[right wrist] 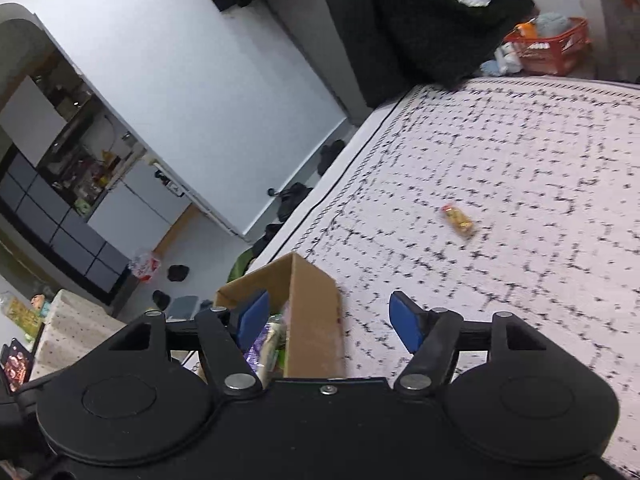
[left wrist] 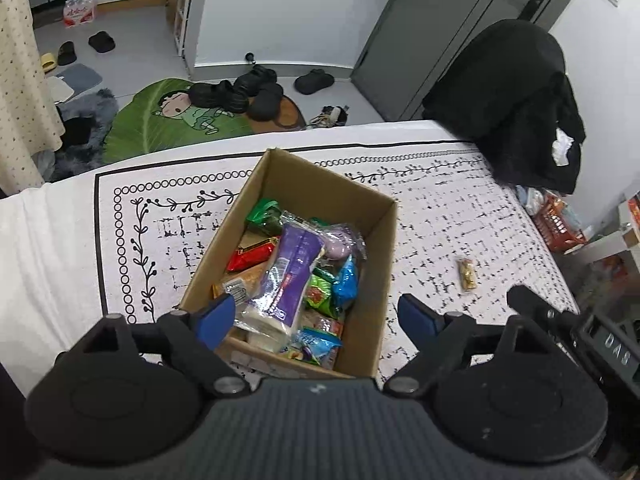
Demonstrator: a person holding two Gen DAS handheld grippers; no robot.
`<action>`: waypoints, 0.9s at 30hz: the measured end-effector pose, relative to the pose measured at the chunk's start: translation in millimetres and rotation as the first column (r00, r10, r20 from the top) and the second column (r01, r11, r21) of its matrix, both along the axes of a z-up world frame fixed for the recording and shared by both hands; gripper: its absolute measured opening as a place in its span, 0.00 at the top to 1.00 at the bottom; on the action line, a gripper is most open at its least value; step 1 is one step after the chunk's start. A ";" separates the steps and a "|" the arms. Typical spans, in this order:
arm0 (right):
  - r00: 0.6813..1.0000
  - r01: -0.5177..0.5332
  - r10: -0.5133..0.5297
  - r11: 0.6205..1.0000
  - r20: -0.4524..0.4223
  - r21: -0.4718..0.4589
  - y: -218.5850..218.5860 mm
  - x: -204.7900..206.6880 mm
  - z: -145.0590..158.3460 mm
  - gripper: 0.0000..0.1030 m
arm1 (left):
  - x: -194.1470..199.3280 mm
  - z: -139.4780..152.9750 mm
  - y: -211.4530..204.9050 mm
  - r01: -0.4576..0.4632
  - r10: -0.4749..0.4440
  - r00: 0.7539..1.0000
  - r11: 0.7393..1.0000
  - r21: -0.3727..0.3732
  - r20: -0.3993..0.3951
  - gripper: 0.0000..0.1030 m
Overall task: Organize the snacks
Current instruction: 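Reach the right gripper to the small yellow packet and grasp it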
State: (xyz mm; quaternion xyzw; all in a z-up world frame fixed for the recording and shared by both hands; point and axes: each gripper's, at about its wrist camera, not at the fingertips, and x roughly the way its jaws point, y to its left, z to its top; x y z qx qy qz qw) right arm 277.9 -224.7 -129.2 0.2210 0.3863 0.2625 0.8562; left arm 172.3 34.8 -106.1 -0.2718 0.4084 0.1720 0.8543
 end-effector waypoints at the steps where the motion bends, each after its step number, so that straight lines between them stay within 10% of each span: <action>1: 1.000 0.007 -0.007 1.000 0.002 -0.005 -1.9 -1.4 1.1 0.36 | -1.4 1.4 0.0 0.004 -0.004 1.000 1.000 -0.003 0.005 0.13; 27: 0.985 0.167 -0.162 0.982 0.062 -0.090 -47.3 36.4 -30.5 0.31 | 51.6 23.1 -8.0 0.184 -0.190 0.981 0.977 0.105 0.049 0.13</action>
